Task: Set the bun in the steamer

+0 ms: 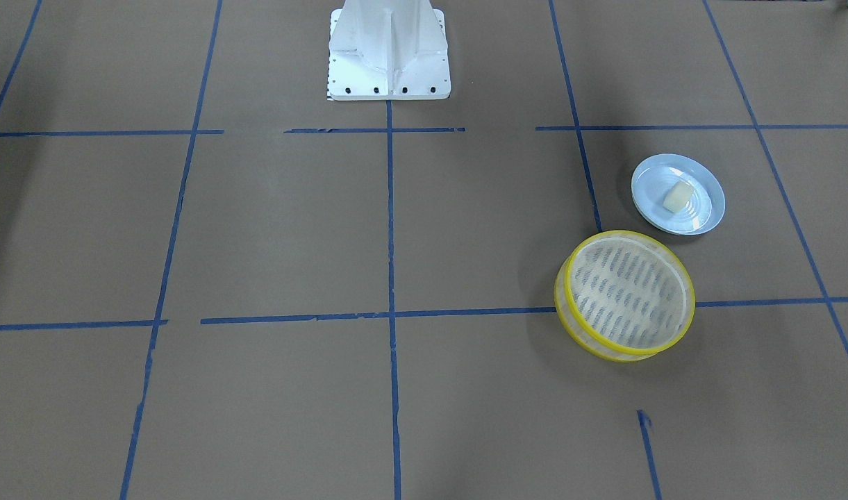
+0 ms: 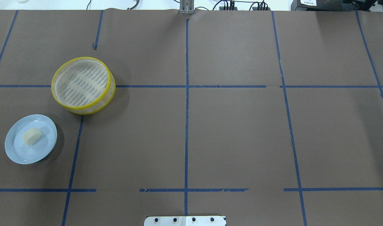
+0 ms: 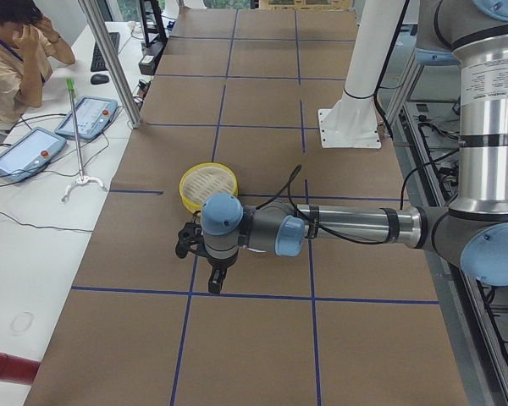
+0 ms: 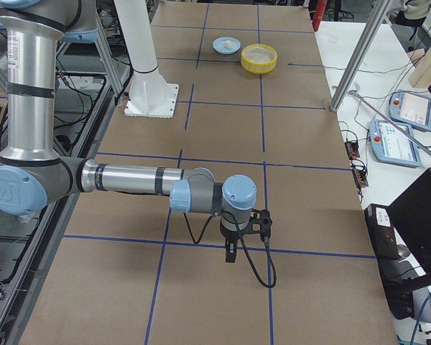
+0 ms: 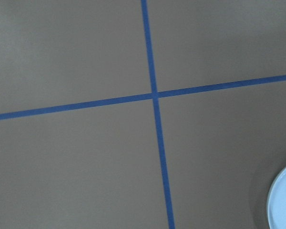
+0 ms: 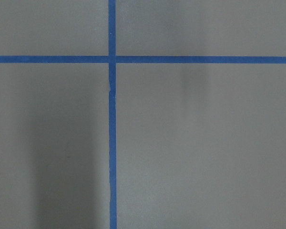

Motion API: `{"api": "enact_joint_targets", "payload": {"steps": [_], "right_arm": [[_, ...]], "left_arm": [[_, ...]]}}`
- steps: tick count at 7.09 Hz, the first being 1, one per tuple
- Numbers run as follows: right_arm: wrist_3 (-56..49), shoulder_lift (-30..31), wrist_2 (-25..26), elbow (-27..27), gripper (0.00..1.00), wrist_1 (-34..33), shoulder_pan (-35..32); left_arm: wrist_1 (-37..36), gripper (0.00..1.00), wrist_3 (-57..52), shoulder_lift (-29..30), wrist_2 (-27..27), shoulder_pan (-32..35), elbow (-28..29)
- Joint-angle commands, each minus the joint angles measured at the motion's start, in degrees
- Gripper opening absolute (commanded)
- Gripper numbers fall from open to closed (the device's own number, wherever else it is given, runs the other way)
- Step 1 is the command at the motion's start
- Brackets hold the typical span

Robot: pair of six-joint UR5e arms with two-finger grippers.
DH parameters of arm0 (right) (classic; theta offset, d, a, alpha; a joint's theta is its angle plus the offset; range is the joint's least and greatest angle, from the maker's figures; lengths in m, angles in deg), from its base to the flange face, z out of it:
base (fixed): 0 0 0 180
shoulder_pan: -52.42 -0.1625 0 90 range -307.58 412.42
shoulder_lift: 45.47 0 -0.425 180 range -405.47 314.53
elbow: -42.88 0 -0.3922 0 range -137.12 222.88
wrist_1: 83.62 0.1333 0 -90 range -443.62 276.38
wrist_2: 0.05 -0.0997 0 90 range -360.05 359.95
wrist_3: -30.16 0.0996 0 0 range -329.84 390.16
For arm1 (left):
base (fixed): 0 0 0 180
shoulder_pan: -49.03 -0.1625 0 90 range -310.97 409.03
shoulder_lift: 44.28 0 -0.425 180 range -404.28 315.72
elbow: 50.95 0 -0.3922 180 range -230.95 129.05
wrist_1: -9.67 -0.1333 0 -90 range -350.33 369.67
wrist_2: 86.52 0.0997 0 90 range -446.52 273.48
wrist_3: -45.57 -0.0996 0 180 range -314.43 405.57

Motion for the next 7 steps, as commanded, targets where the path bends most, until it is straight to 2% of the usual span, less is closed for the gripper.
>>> {"api": "enact_joint_targets", "payload": {"steps": [1,2,3,4,5,7], "right_arm": [[0.0,0.0,0.0,0.0,1.0,0.0,0.0],[0.0,0.0,0.0,0.0,1.0,0.0,0.0],[0.0,0.0,0.0,0.0,1.0,0.0,0.0],[0.0,0.0,0.0,0.0,1.0,0.0,0.0],[0.0,0.0,0.0,0.0,1.0,0.0,0.0],[0.0,0.0,0.0,0.0,1.0,0.0,0.0]], "left_arm": [[12.2,1.0,10.2,0.0,-1.1,-7.1,-1.3],[18.4,1.0,21.3,-0.1,-0.7,-13.1,-1.6],[21.3,1.0,25.9,-0.4,7.4,-20.5,-5.8],[21.4,1.0,28.7,-0.5,10.0,-26.2,-6.8],[22.9,0.98,32.8,-0.5,10.4,-29.9,-6.9],[31.7,0.96,37.4,-3.9,20.2,-38.9,-6.9]]}}
